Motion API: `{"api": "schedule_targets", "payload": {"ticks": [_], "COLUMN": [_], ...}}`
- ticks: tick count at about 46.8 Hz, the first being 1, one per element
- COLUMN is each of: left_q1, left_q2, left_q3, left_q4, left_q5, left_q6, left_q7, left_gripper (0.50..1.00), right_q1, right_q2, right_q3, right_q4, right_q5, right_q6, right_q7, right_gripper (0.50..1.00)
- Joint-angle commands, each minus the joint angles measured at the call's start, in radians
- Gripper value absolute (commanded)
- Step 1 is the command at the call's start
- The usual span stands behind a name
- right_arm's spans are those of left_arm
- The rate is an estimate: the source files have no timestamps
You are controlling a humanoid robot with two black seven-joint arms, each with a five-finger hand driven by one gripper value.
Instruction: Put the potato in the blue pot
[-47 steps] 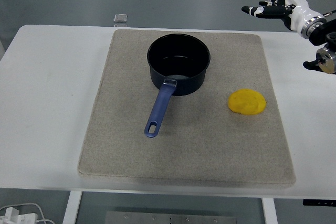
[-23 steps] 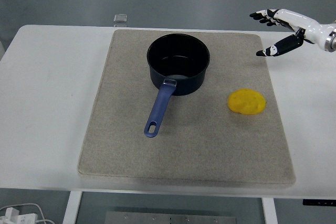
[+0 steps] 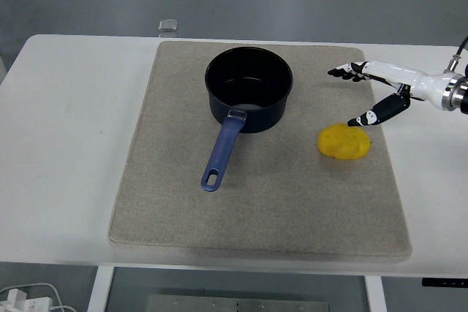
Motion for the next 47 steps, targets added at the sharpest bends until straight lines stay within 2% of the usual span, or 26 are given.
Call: {"api": "schedule_targets", "payload": {"ticks": [1, 22, 31, 34, 38, 43, 47], "left_q1": [0.000, 0.000, -0.002, 0.000, 0.000, 0.000, 0.000], "left_q2": [0.000, 0.000, 0.000, 0.000, 0.000, 0.000, 0.000], "left_q3": [0.000, 0.000, 0.000, 0.000, 0.000, 0.000, 0.000], "left_q4": [0.000, 0.000, 0.000, 0.000, 0.000, 0.000, 0.000], "left_q5": [0.000, 0.000, 0.000, 0.000, 0.000, 0.000, 0.000], "left_q6": [0.000, 0.000, 0.000, 0.000, 0.000, 0.000, 0.000], "left_q7": [0.000, 0.000, 0.000, 0.000, 0.000, 0.000, 0.000], "left_gripper": [1.000, 1.000, 1.000, 1.000, 1.000, 1.000, 1.000], "right_q1": [-0.010, -0.048, -0.065, -0.065, -0.065, -0.070, -0.066], "right_q2": [0.004, 0.004, 0.013, 0.013, 0.013, 0.015, 0.015], "right_q3": [-0.003, -0.052, -0.061, -0.061, -0.064, -0.083, -0.106], "right_q4": [0.009, 0.032, 0.027, 0.026, 0.023, 0.014, 0.008], "right_q5": [-0.010, -0.013, -0.042, -0.044, -0.047, -0.117, -0.168], "right_q6": [-0.002, -0.002, -0.033, -0.035, -0.035, -0.038, -0.056], "right_q7": [0.001, 0.001, 0.002, 0.002, 0.019, 0.056, 0.073], "right_gripper": [0.944, 0.942, 0.926, 0.871, 0.754, 0.500, 0.500]}}
